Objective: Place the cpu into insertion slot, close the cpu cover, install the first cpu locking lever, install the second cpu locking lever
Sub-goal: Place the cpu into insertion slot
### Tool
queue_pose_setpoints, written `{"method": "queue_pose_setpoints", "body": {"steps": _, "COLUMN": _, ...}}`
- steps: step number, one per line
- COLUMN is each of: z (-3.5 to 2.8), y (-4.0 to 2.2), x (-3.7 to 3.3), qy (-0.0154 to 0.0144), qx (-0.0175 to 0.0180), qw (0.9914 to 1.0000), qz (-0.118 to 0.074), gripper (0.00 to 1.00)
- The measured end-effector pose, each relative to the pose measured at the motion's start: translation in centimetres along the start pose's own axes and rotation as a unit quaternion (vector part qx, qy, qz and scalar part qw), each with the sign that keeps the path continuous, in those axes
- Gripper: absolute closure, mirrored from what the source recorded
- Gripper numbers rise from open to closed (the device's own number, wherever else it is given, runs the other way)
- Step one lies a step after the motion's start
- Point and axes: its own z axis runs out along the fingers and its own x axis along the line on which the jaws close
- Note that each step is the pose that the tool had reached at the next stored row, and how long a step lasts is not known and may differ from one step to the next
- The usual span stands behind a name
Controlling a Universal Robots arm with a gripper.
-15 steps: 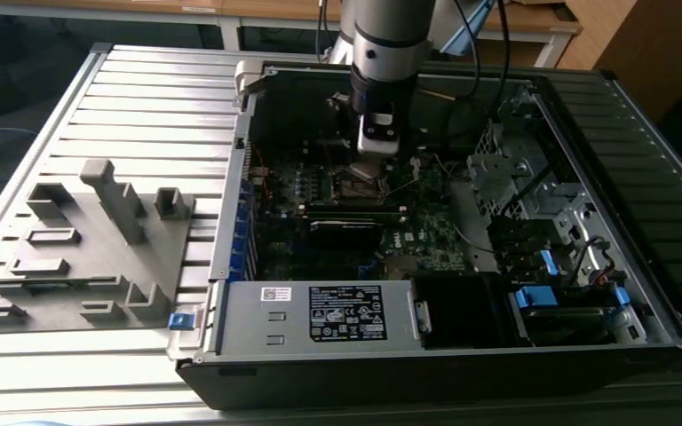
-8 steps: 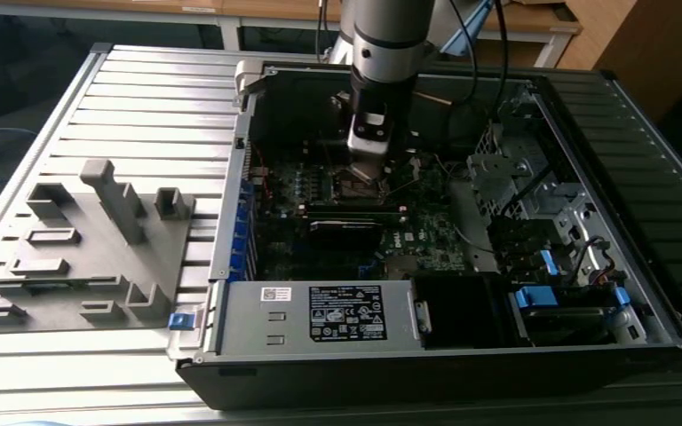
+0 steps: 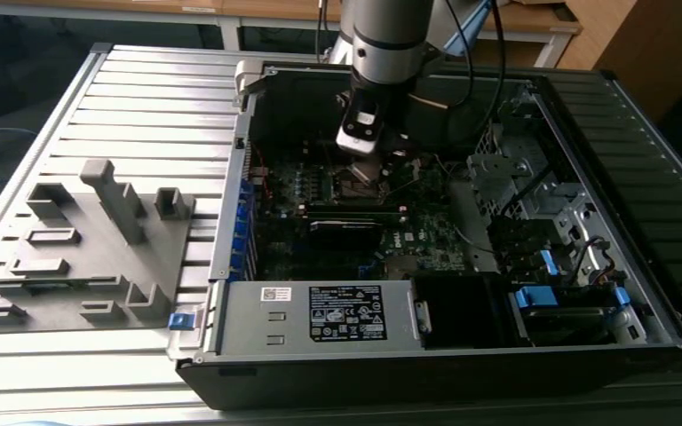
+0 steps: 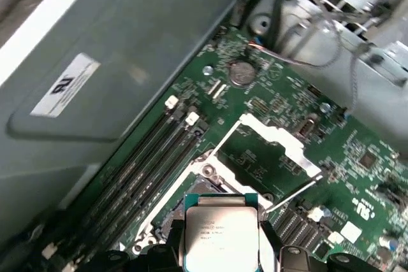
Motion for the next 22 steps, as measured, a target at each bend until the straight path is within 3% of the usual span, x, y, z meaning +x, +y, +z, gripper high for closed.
{"method": "queue_pose_setpoints", "body": {"steps": 3, "z": 0.07, "y": 0.0, "x": 0.0, "qy": -0.0023, "qx": -0.0004, "qw": 0.99964, "qz": 0.027, "gripper": 0.46}}
{"method": "queue_pose_setpoints", "body": {"steps": 6, "z": 0.13, "y": -0.01, "x": 0.0, "qy": -0.0047, "qx": -0.0007, "qw": 0.99853, "qz": 0.054, "gripper": 0.46}}
{"method": "queue_pose_setpoints", "body": {"steps": 11, "z": 0.23, "y": -0.02, "x": 0.0, "qy": -0.0087, "qx": -0.0012, "qw": 0.99501, "qz": 0.099, "gripper": 0.46}}
{"method": "queue_pose_setpoints", "body": {"steps": 15, "z": 0.26, "y": -0.03, "x": 0.0, "qy": -0.0117, "qx": -0.0017, "qw": 0.99078, "qz": 0.135, "gripper": 0.46}}
{"method": "queue_pose_setpoints", "body": {"steps": 19, "z": 0.29, "y": -0.02, "x": 0.0, "qy": -0.0149, "qx": -0.0021, "qw": 0.98513, "qz": 0.171, "gripper": 0.46}}
{"method": "queue_pose_setpoints", "body": {"steps": 22, "z": 0.31, "y": -0.03, "x": -0.01, "qy": -0.0172, "qx": -0.0025, "qw": 0.98014, "qz": 0.198, "gripper": 0.46}}
